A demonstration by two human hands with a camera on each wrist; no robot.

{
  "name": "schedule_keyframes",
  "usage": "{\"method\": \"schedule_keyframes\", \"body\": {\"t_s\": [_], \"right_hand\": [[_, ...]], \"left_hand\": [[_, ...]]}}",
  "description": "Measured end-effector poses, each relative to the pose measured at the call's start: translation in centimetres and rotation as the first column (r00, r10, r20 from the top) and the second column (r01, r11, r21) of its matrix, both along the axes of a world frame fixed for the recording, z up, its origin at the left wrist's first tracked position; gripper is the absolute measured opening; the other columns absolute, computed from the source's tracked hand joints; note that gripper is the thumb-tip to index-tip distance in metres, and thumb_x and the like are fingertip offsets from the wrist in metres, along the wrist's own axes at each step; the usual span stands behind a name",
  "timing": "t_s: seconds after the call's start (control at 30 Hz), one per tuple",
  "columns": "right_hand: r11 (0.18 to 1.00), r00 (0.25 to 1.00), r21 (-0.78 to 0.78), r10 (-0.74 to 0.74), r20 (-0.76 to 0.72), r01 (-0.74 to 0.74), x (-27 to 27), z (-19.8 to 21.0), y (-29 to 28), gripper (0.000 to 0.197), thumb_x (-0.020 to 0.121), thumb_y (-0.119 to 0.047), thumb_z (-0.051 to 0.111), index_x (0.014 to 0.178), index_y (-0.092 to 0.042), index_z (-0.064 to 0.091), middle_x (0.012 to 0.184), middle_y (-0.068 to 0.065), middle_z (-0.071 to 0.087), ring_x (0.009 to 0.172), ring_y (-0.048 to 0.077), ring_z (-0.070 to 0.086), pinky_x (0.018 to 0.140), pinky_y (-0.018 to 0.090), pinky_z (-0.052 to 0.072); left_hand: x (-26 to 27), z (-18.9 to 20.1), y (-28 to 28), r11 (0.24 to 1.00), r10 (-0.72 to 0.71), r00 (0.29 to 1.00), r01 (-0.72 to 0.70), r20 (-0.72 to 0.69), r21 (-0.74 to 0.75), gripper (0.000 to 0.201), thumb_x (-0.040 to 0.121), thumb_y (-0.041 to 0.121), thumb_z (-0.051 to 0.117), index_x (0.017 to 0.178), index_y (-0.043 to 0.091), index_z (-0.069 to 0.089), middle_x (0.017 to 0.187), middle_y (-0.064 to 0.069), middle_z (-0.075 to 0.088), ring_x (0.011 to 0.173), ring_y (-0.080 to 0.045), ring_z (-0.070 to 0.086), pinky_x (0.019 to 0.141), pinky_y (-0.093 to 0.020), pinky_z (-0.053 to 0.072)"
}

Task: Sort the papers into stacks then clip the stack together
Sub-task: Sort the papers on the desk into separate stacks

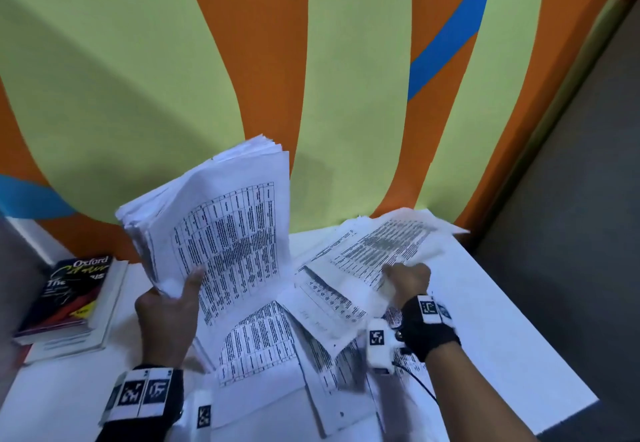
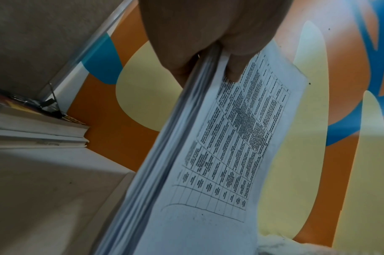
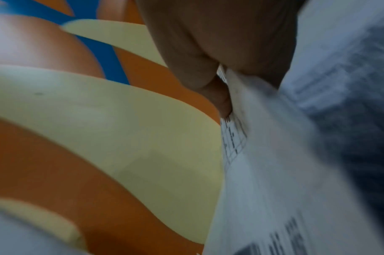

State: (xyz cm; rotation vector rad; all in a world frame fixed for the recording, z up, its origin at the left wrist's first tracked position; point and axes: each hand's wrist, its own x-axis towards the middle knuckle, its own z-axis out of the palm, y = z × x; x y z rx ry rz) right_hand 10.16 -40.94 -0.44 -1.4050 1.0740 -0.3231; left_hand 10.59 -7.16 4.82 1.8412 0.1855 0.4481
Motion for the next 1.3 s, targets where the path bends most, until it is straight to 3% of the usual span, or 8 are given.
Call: {"method": "schedule_keyframes", "body": {"t_s": [0.17, 0.33, 0.47, 0.73, 0.87, 1.03, 1.17, 1.3], "right_hand": [[0.955, 0.931, -0.227, 0.251, 0.267, -0.192, -3.2, 7.4, -2.0, 0.028, 0.077, 0.006, 0.069, 0.058, -0.007, 0.053, 0.054, 0.009, 0.057, 0.051, 0.016, 0.053, 0.051, 0.021, 0.044], [0.918, 0.793, -0.158, 0.395, 0.463, -0.365, -6.7, 14.0, -5.7, 0.039, 0.077, 0.006, 0.065, 0.115, 0.002, 0.062, 0.117, 0.021, 0.065, 0.105, 0.034, 0.062, 0.097, 0.048, 0.046], [0.845, 0.677, -0.064, 0.469, 0.568, -0.531, -7.5, 17.4, -6.1, 0.048, 0.068, 0.001, 0.063, 0.116, 0.002, 0.057, 0.106, 0.017, 0.064, 0.095, 0.03, 0.061, 0.083, 0.034, 0.056], [0.737, 0.688, 0.062, 0.593, 0.419, -0.673, -3.1, 14.0, -2.0, 0.07, 0.056, -0.003, 0.082, 0.12, 0.009, 0.056, 0.121, 0.026, 0.062, 0.111, 0.039, 0.06, 0.098, 0.059, 0.044], [0.756, 0.737, 0.104, 0.583, 0.342, -0.646, -1.1, 10.7, -1.1, 0.054, 0.049, -0.015, 0.089, 0.098, -0.001, 0.07, 0.114, 0.014, 0.069, 0.114, 0.029, 0.06, 0.108, 0.048, 0.038], [0.639, 0.668, 0.206, 0.669, 0.327, -0.741, -1.9, 9.1, 0.3, 0.035, 0.08, -0.007, 0.069, 0.112, 0.004, 0.063, 0.113, 0.017, 0.068, 0.1, 0.028, 0.067, 0.08, 0.035, 0.058], [0.628, 0.665, 0.226, 0.667, 0.336, -0.745, -1.6, 7.4, 0.8, 0.078, 0.052, -0.015, 0.091, 0.118, 0.009, 0.059, 0.12, 0.027, 0.063, 0.114, 0.042, 0.059, 0.102, 0.056, 0.043], [0.737, 0.68, 0.024, 0.61, 0.406, -0.676, -0.9, 7.7, 2.6, 0.037, 0.077, 0.007, 0.069, 0.113, 0.003, 0.063, 0.113, 0.014, 0.069, 0.112, 0.031, 0.063, 0.091, 0.035, 0.052]], "left_hand": [[0.7, -0.7, 0.6, 1.0, 0.021, 1.0, -0.021, 0.011, -0.013, 0.044, 0.082, 0.024, 0.072, 0.052, 0.013, 0.041, 0.053, -0.003, 0.046, 0.031, -0.005, 0.039, 0.037, -0.017, 0.033], [1.3, 1.2, 0.4, 0.999, 0.01, 1.0, -0.01, 0.0, -0.044, 0.051, 0.081, 0.03, 0.073, 0.055, 0.013, 0.033, 0.059, -0.01, 0.042, 0.054, -0.016, 0.034, 0.054, -0.03, 0.028], [2.3, 2.6, -0.6, 0.988, -0.145, 0.989, 0.147, 0.037, -0.054, 0.05, 0.08, 0.031, 0.074, 0.057, 0.018, 0.032, 0.046, 0.003, 0.032, 0.043, -0.01, 0.028, 0.047, -0.019, 0.024], [3.4, 3.0, -3.6, 0.849, -0.509, 0.861, 0.5, -0.012, -0.169, 0.058, 0.06, 0.064, 0.078, 0.088, 0.014, 0.066, 0.088, -0.005, 0.062, 0.082, -0.016, 0.056, 0.075, -0.036, 0.042], [1.8, 3.4, -4.6, 0.734, -0.673, 0.729, 0.639, -0.125, -0.229, 0.052, 0.07, 0.054, 0.075, 0.106, 0.017, 0.066, 0.109, -0.003, 0.069, 0.101, -0.019, 0.064, 0.088, -0.039, 0.046], [0.6, 2.9, -4.3, 0.652, -0.753, 0.622, 0.663, -0.214, -0.368, 0.063, 0.077, 0.056, 0.067, 0.124, 0.014, 0.061, 0.123, -0.012, 0.066, 0.116, -0.031, 0.061, 0.101, -0.057, 0.043], [0.1, 2.5, -4.1, 0.563, -0.784, 0.591, 0.55, -0.189, -0.617, 0.056, 0.091, 0.06, 0.044, 0.129, 0.021, 0.058, 0.13, -0.012, 0.061, 0.122, -0.032, 0.057, 0.107, -0.055, 0.036], [0.2, 3.0, -4.4, 0.622, -0.722, 0.679, 0.554, -0.132, -0.554, 0.071, 0.08, 0.073, 0.049, 0.131, 0.024, 0.055, 0.13, -0.002, 0.063, 0.122, -0.023, 0.057, 0.106, -0.051, 0.039]]}}
